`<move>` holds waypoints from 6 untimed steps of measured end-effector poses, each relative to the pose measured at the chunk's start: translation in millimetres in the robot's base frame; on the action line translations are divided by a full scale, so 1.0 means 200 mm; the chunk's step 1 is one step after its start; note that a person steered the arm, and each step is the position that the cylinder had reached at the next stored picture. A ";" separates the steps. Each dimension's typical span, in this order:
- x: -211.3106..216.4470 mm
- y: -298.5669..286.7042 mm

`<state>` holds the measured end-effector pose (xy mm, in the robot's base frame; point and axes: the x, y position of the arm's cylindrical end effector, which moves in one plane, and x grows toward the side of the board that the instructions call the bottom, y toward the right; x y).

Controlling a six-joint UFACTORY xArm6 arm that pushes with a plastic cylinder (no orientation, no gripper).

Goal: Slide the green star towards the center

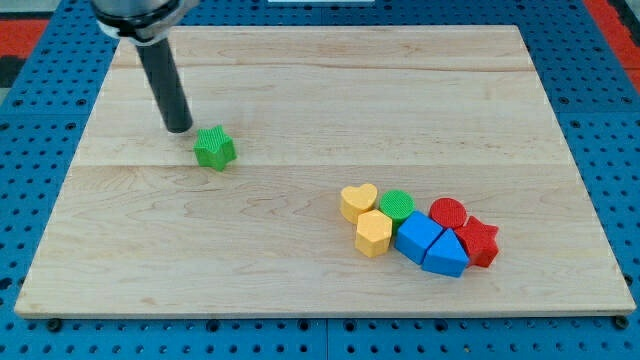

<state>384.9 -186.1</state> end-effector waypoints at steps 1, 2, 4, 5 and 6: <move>0.08 0.02; 0.18 0.08; 0.26 0.19; 0.26 0.25; 0.27 0.30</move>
